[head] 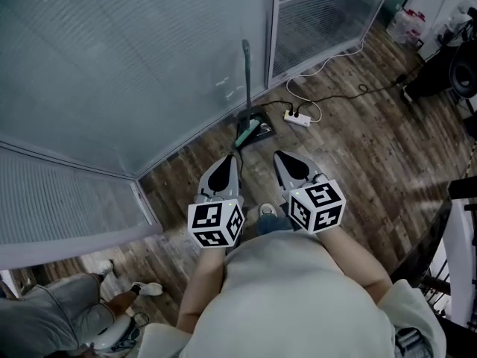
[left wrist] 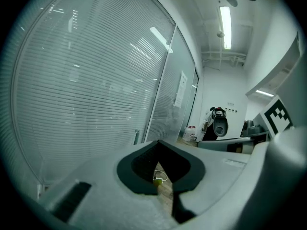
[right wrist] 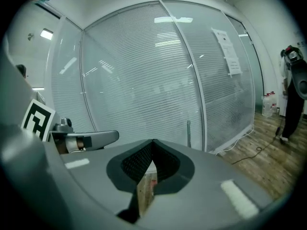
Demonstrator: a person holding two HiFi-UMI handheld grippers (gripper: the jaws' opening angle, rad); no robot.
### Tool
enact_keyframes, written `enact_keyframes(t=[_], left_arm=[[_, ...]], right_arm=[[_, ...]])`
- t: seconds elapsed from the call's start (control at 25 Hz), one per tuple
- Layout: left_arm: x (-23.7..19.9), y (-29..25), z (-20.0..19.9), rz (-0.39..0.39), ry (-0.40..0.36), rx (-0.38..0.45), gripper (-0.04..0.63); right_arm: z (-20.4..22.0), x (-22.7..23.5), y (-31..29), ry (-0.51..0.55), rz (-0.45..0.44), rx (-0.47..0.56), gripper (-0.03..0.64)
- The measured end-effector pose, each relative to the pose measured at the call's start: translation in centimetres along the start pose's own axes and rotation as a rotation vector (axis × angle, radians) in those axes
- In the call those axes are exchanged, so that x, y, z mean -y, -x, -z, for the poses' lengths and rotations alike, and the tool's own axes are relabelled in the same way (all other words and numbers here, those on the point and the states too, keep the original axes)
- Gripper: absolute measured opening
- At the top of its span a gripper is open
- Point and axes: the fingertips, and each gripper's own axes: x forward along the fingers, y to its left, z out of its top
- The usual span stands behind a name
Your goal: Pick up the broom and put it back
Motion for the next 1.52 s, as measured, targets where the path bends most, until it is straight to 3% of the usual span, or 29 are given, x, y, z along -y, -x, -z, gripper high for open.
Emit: enact_keyframes(t=[0.32,0.84,1.52], left_arm=[[-1.2,-6.3,-0.6,-0.045,0.016,0.009,0.008],[-3.7,-10.5,-1.2,-0.1,0.034,-0.009,0.008],[-12.8,-20.1,-4.9,-0.064,0.028,-0.05,0.008]], right_arm=[[-1.7,4.6,-4.7,0.02,-0.042,-0.013,0.005],[-2.1,8.3,-8.5,-0.023,-0.044,-0.039,0.005],[-5.6,11.8,-20.0,-0.065,0.033,-0.062,0.005]])
